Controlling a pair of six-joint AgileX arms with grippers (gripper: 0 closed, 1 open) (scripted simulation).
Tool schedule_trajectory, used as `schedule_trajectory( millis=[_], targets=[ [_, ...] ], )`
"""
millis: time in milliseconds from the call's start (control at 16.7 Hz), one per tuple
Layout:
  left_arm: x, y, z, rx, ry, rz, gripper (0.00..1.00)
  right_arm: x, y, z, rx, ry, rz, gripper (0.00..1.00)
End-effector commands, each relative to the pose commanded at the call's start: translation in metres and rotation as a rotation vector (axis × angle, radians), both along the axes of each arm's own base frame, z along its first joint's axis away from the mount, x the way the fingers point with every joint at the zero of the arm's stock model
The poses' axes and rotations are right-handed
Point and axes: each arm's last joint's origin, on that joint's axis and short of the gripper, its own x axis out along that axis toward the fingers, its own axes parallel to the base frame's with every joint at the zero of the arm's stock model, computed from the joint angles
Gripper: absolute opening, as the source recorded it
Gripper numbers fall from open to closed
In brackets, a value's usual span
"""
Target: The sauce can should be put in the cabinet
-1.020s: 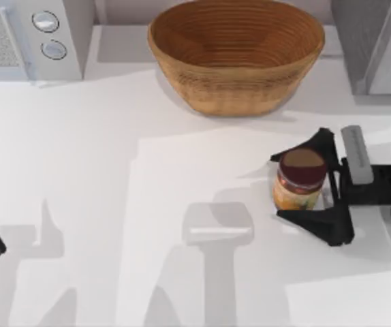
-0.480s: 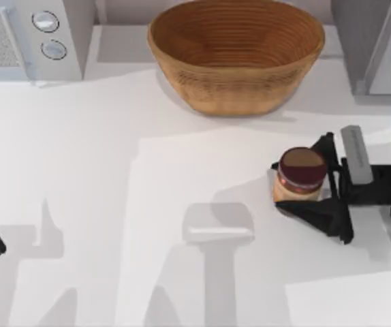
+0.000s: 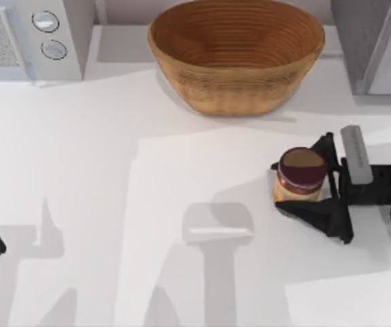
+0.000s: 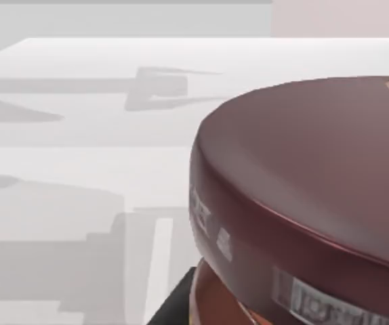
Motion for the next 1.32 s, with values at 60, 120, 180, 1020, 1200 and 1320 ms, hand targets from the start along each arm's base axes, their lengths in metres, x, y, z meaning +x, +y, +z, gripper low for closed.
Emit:
schedule_trajectory(
  millis=[60,120,180,1020,1200,1320],
  targets=[
    [0.000,0.000,0.000,0.000,0.000,0.000,1.00,0.000,0.000,0.000,0.000,0.000,0.000,0.00],
    [0.000,0.000,0.000,0.000,0.000,0.000,1.00,0.000,0.000,0.000,0.000,0.000,0.000,0.00],
    [0.000,0.000,0.000,0.000,0.000,0.000,1.00,0.000,0.000,0.000,0.000,0.000,0.000,0.00],
    [0.000,0.000,0.000,0.000,0.000,0.000,1.00,0.010,-0.002,0.115,0.005,-0.025,-0.027,0.00],
    [0.000,0.000,0.000,0.000,0.000,0.000,1.00,0.004,-0.001,0.141,0.003,-0.012,-0.013,0.00],
    [0.000,0.000,0.000,0.000,0.000,0.000,1.00,0.001,-0.001,0.149,0.001,-0.002,-0.005,0.00]
  ],
)
